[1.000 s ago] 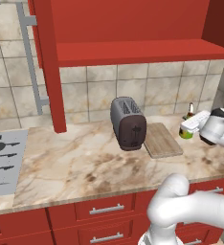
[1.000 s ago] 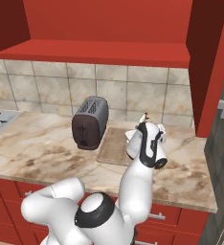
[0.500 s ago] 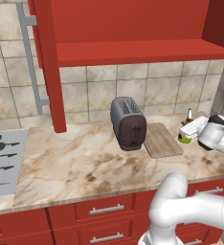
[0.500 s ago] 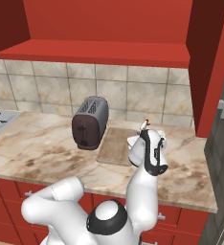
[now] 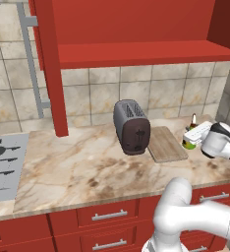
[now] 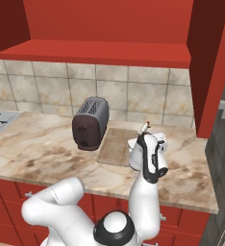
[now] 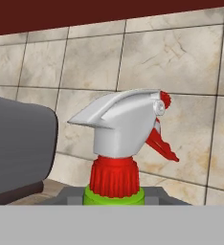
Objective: Grab the spray bottle from the cabinet, then place it next to the cutting board for sanitizing. Then grab the dish brush from the countertop next to the sink and place it next to the cutting board.
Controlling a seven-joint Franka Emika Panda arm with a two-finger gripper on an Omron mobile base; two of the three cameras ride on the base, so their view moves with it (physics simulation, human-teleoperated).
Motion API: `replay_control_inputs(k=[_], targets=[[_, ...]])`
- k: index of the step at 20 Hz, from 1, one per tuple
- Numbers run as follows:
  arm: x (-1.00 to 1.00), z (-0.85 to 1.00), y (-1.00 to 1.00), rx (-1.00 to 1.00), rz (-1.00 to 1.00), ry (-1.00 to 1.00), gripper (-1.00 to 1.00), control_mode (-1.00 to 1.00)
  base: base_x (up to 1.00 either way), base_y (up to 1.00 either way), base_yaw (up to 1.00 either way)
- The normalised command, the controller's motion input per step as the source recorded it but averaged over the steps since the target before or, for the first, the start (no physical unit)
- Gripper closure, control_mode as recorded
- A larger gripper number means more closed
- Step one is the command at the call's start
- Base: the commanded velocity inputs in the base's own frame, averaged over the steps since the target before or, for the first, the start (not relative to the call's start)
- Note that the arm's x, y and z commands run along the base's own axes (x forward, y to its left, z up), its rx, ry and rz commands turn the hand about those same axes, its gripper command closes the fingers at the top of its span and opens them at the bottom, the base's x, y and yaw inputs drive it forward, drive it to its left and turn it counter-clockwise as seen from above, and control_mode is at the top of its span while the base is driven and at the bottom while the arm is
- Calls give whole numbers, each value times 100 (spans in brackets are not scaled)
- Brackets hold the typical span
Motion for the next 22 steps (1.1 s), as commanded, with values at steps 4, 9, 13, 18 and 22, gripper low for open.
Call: replay_control_inputs(k=[4,9,13,18,22], targets=[[1,-23,0,0,0,0,-100,-100,0,0,0],[0,0,0,0,0,0,-100,-100,0,0,0],[0,0,0,0,0,0,-100,-100,0,0,0],[0,0,0,0,0,2,-100,-100,0,0,0],[0,-3,-3,0,0,11,-100,-100,0,0,0]])
